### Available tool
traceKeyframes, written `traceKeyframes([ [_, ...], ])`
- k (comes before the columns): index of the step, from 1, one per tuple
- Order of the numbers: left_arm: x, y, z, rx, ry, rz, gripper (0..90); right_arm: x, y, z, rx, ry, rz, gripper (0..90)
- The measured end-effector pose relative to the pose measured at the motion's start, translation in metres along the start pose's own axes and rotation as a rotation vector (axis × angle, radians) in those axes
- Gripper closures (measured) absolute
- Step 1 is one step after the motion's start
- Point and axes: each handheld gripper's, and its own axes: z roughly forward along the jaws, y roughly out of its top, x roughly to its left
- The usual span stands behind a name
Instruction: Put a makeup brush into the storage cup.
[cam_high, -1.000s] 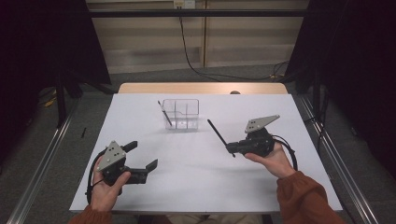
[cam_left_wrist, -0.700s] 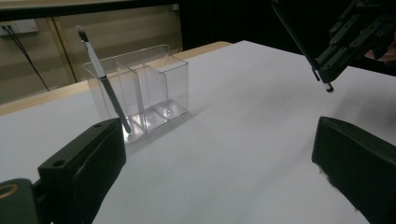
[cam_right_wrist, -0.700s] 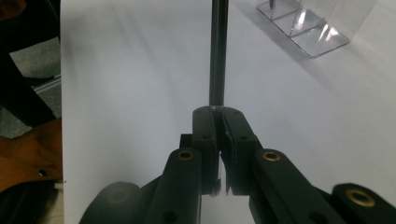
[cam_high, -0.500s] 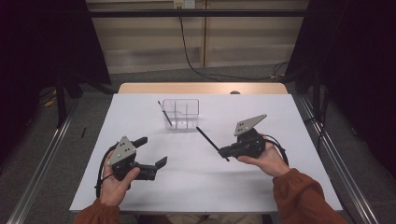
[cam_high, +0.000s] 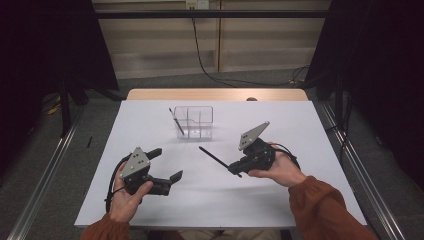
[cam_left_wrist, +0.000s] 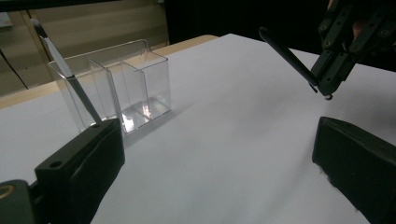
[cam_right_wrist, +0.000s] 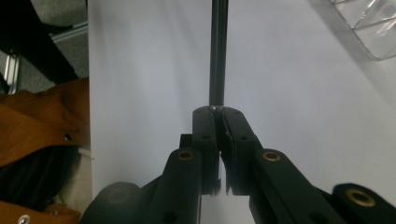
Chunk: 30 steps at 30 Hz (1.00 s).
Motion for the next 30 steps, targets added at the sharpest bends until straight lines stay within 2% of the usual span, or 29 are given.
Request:
traceKeyframes([
  [5, -0.001, 0.002, 0.001, 0.01, -0.018, 0.003, 2.3, -0.002, 0.005, 0.003, 0.043, 0.024, -0.025, 84.7],
  [6, -0.002, 0.003, 0.002, 0.02, -0.048, -0.01, 2.3, -0.002, 0.006, 0.003, 0.052, 0.026, -0.029, 84.7],
  [7, -0.002, 0.004, 0.002, 0.033, -0.059, -0.005, 2.3, -0.001, 0.008, 0.003, 0.065, 0.028, -0.037, 84.8],
  [14, -0.005, 0.009, 0.006, 0.045, -0.068, 0.037, 2.4, 0.003, 0.018, 0.003, 0.14, 0.034, -0.079, 84.7],
  [17, -0.006, 0.01, 0.008, 0.056, -0.079, 0.049, 2.4, 0.005, 0.02, 0.007, 0.202, 0.037, -0.095, 84.7],
  [18, -0.006, 0.011, 0.008, 0.06, -0.083, 0.05, 2.4, 0.006, 0.021, 0.009, 0.233, 0.039, -0.097, 84.7],
  [22, -0.006, 0.011, 0.01, 0.079, -0.103, 0.058, 2.4, 0.009, 0.025, 0.011, 0.267, 0.064, -0.116, 84.7],
  [25, -0.006, 0.011, 0.011, 0.095, -0.12, 0.049, 2.5, 0.009, 0.027, 0.013, 0.292, 0.062, -0.12, 84.7],
  [30, -0.004, 0.013, 0.012, 0.116, -0.124, 0.043, 2.5, 0.008, 0.028, 0.017, 0.346, 0.056, -0.137, 84.7],
])
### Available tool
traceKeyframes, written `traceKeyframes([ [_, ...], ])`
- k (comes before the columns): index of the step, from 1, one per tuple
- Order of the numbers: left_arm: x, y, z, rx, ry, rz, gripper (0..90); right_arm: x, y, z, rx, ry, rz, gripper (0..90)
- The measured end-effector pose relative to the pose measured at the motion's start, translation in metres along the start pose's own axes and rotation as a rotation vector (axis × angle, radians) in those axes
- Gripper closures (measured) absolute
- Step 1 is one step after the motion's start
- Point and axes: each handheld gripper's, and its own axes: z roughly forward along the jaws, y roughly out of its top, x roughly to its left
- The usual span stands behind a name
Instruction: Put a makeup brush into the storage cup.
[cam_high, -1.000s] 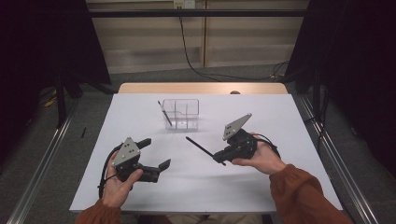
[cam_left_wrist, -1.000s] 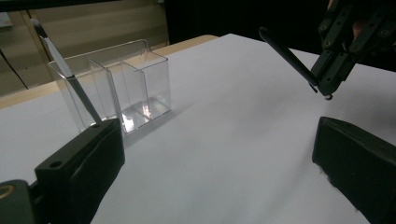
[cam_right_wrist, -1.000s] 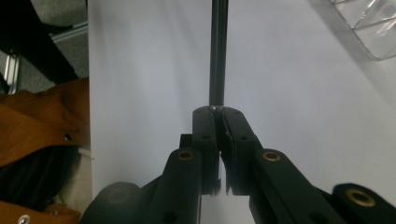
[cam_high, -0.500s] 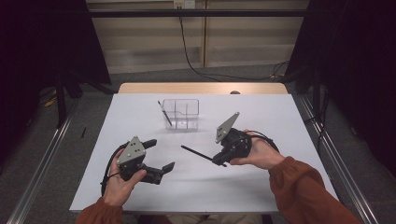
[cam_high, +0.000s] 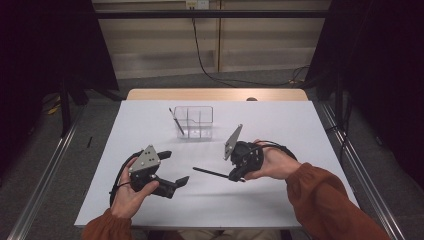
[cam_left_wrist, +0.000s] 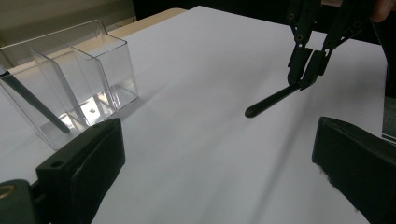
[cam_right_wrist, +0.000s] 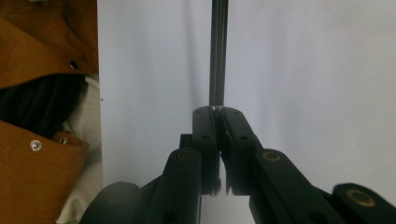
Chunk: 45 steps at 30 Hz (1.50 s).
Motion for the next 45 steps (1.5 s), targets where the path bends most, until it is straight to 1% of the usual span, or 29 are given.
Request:
traceKeyframes([
  [2, 0.001, 0.001, 0.0, 0.007, 0.0, -0.003, 2.8, 0.0, 0.0, 0.002, 0.022, -0.001, -0.003, 84.7],
  [4, 0.001, 0.003, 0.0, 0.024, -0.006, 0.003, 2.9, 0.0, 0.001, 0.003, 0.037, -0.003, -0.009, 84.7],
  [6, 0.0, 0.004, 0.001, 0.04, -0.022, 0.006, 3.2, 0.001, 0.002, 0.003, 0.05, -0.002, -0.018, 84.6],
  [8, 0.0, 0.007, 0.002, 0.053, -0.032, 0.023, 3.1, 0.001, 0.004, 0.003, 0.065, -0.009, -0.032, 84.7],
  [9, 0.0, 0.008, 0.003, 0.058, -0.034, 0.023, 3.2, 0.001, 0.004, 0.003, 0.072, -0.012, -0.04, 84.7],
  [10, 0.0, 0.009, 0.003, 0.067, -0.032, 0.026, 3.6, 0.001, 0.005, 0.002, 0.077, -0.009, -0.044, 84.7],
  [11, 0.0, 0.01, 0.004, 0.069, -0.041, 0.025, 3.1, 0.001, 0.006, 0.001, 0.078, 0.0, -0.049, 84.7],
  [13, 0.0, 0.012, 0.005, 0.077, -0.048, 0.026, 3.0, 0.002, 0.008, -0.001, 0.077, 0.003, -0.067, 84.7],
  [14, 0.0, 0.013, 0.005, 0.085, -0.056, 0.026, 2.7, 0.003, 0.009, -0.001, 0.087, 0.0, -0.065, 84.7],
  [16, 0.001, 0.015, 0.005, 0.093, -0.063, 0.039, 2.7, 0.003, 0.01, -0.003, 0.093, 0.0, -0.084, 84.7],
  [17, 0.001, 0.016, 0.006, 0.095, -0.072, 0.038, 2.6, 0.003, 0.011, -0.003, 0.095, 0.003, -0.09, 84.7],
  [19, 0.001, 0.018, 0.006, 0.104, -0.097, 0.046, 2.5, 0.003, 0.012, -0.002, 0.114, 0.001, -0.082, 84.7],
  [20, 0.0, 0.019, 0.007, 0.11, -0.115, 0.043, 2.4, 0.002, 0.012, -0.001, 0.118, 0.002, -0.085, 84.7],
  [22, -0.001, 0.022, 0.008, 0.142, -0.135, 0.08, 2.9, 0.001, 0.011, 0.001, 0.129, 0.003, -0.087, 84.7],
  [24, -0.002, 0.025, 0.008, 0.165, -0.153, 0.101, 2.5, 0.001, 0.012, 0.002, 0.131, -0.001, -0.089, 84.7],
  [25, -0.002, 0.027, 0.008, 0.171, -0.156, 0.098, 2.7, 0.001, 0.012, 0.003, 0.133, 0.002, -0.094, 84.7],
  [27, -0.002, 0.03, 0.008, 0.185, -0.173, 0.117, 2.6, 0.002, 0.013, 0.004, 0.137, 0.002, -0.097, 84.7],
  [28, -0.002, 0.031, 0.008, 0.19, -0.179, 0.119, 2.6, 0.002, 0.014, 0.005, 0.141, 0.005, -0.094, 84.7],
  [32, -0.002, 0.034, 0.01, 0.207, -0.192, 0.12, 3.9, 0.003, 0.014, 0.006, 0.144, 0.007, -0.102, 84.7],
  [34, -0.002, 0.035, 0.012, 0.232, -0.198, 0.121, 4.1, 0.003, 0.014, 0.006, 0.141, 0.008, -0.106, 84.7],
  [37, -0.002, 0.035, 0.015, 0.246, -0.207, 0.113, 4.7, 0.003, 0.014, 0.006, 0.144, 0.009, -0.109, 84.7],
  [38, -0.001, 0.035, 0.017, 0.255, -0.212, 0.117, 4.9, 0.003, 0.014, 0.006, 0.145, 0.008, -0.108, 84.7],
  [40, -0.002, 0.035, 0.021, 0.257, -0.216, 0.108, 5.2, 0.003, 0.014, 0.007, 0.146, 0.009, -0.106, 84.7],
  [42, -0.001, 0.034, 0.025, 0.28, -0.227, 0.119, 5.7, 0.003, 0.014, 0.007, 0.146, 0.01, -0.105, 84.7],
  [44, -0.001, 0.035, 0.029, 0.305, -0.252, 0.127, 6.9, 0.003, 0.014, 0.007, 0.145, 0.011, -0.11, 84.7],
  [45, -0.002, 0.035, 0.032, 0.315, -0.251, 0.134, 6.8, 0.003, 0.015, 0.007, 0.148, 0.01, -0.108, 84.7],
])
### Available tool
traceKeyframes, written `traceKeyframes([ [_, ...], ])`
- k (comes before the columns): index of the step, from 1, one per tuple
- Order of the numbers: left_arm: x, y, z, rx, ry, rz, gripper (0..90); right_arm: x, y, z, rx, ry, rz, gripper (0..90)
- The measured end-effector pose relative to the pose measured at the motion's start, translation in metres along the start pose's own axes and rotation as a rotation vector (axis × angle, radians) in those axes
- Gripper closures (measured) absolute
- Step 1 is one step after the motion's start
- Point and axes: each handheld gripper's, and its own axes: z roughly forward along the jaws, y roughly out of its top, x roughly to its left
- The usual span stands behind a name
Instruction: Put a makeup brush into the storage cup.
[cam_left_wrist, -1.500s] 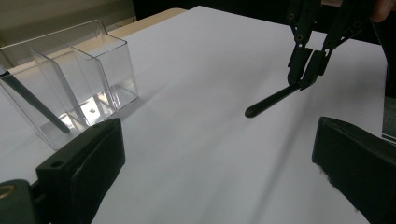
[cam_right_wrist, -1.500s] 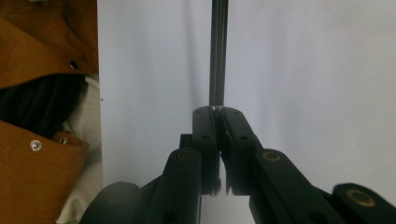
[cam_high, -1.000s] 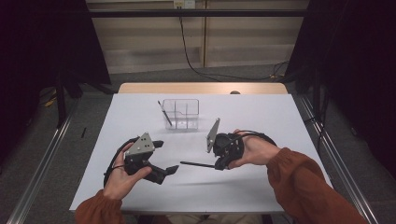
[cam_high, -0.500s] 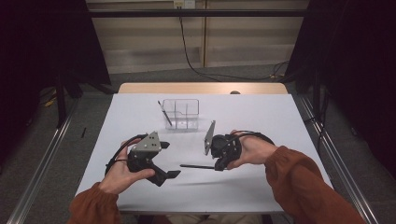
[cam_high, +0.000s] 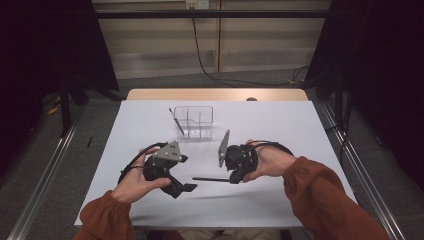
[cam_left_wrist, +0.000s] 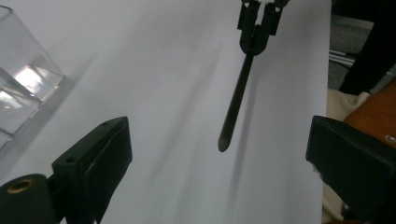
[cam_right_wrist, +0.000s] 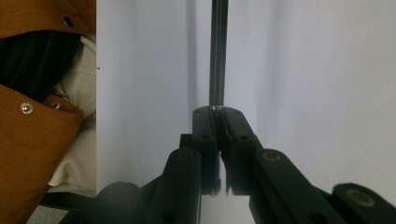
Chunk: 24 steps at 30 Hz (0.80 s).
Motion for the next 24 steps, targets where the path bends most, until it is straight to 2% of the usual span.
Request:
traceKeyframes([
  [5, 0.001, 0.005, 0.007, 0.044, -0.014, 0.032, 8.4, 0.001, 0.001, 0.001, 0.008, -0.001, -0.007, 84.7],
  [7, 0.002, 0.008, 0.009, 0.064, -0.04, 0.029, 10.4, 0.001, 0.002, 0.001, 0.014, -0.002, -0.012, 84.7],
  [9, 0.001, 0.01, 0.012, 0.089, -0.048, 0.034, 11.0, 0.0, 0.002, 0.002, 0.017, -0.004, -0.013, 84.7],
  [12, 0.002, 0.012, 0.016, 0.122, -0.075, 0.021, 11.0, 0.0, 0.003, 0.002, 0.025, -0.009, -0.011, 84.7],
  [16, 0.002, 0.014, 0.022, 0.141, -0.091, 0.038, 11.6, 0.001, 0.004, 0.002, 0.035, -0.006, -0.014, 84.7],
  [17, 0.001, 0.014, 0.024, 0.148, -0.107, 0.037, 11.1, 0.001, 0.005, 0.002, 0.035, -0.007, -0.018, 84.6],
  [18, 0.0, 0.016, 0.026, 0.171, -0.112, 0.04, 9.9, 0.0, 0.005, 0.002, 0.033, -0.011, -0.023, 84.7],
  [20, -0.002, 0.018, 0.03, 0.219, -0.088, 0.06, 9.7, 0.0, 0.005, 0.002, 0.034, -0.012, -0.026, 84.7],
  [22, -0.002, 0.018, 0.031, 0.216, -0.094, 0.067, 10.1, 0.001, 0.005, 0.003, 0.038, -0.013, -0.026, 84.7],
  [24, 0.001, 0.019, 0.031, 0.216, -0.106, 0.071, 17.0, 0.001, 0.006, 0.003, 0.04, -0.009, -0.024, 84.7],
])
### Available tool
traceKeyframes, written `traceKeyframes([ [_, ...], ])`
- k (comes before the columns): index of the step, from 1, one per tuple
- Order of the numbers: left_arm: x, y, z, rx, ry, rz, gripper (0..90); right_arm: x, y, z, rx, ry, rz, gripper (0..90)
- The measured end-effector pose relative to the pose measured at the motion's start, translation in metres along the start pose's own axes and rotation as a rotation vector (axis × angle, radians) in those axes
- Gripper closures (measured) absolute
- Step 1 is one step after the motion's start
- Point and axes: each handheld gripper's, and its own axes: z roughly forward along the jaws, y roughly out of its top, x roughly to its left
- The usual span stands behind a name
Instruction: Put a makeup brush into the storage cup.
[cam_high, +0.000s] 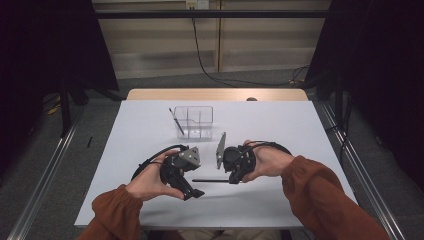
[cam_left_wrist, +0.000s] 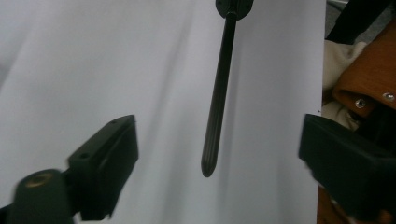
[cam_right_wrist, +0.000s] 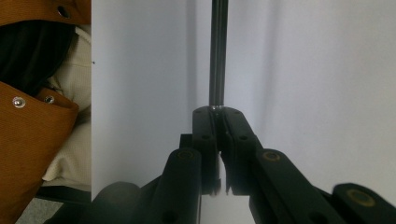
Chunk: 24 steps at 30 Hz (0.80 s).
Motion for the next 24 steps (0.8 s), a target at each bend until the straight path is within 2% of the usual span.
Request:
traceKeyframes([
  [5, 0.0024, 0.0028, 0.0012, 0.019, -0.01, -0.009, 26.2, 0.0007, 0.0019, 0.0013, -0.001, 0.005, -0.011, 84.6],
  [7, 0.0027, 0.004, 0.0015, 0.035, -0.01, -0.005, 34.7, 0.0006, 0.0021, 0.0024, -0.006, 0.004, -0.013, 84.7],
  [10, 0.0034, 0.0051, 0.0032, 0.064, -0.021, -0.001, 42.0, 0.0014, 0.0029, 0.0017, -0.012, 0.005, -0.016, 84.7],
  [12, 0.004, 0.0055, 0.0047, 0.073, -0.01, -0.003, 50.0, 0.0029, 0.0034, 0.0012, -0.01, 0.0, -0.016, 84.7],
  [18, 0.0048, 0.0084, 0.0047, 0.067, -0.007, 0.008, 64.4, 0.0025, 0.0029, 0.0021, -0.012, -0.007, -0.023, 84.7],
  [21, 0.0037, 0.0089, 0.0059, 0.082, -0.005, 0.005, 67.7, 0.0027, 0.0031, 0.0018, -0.013, -0.009, -0.017, 84.7],
  [24, 0.0029, 0.0086, 0.0074, 0.07, 0.005, 0.015, 72.5, 0.0028, 0.0027, 0.0014, -0.016, -0.013, -0.012, 84.7],
])
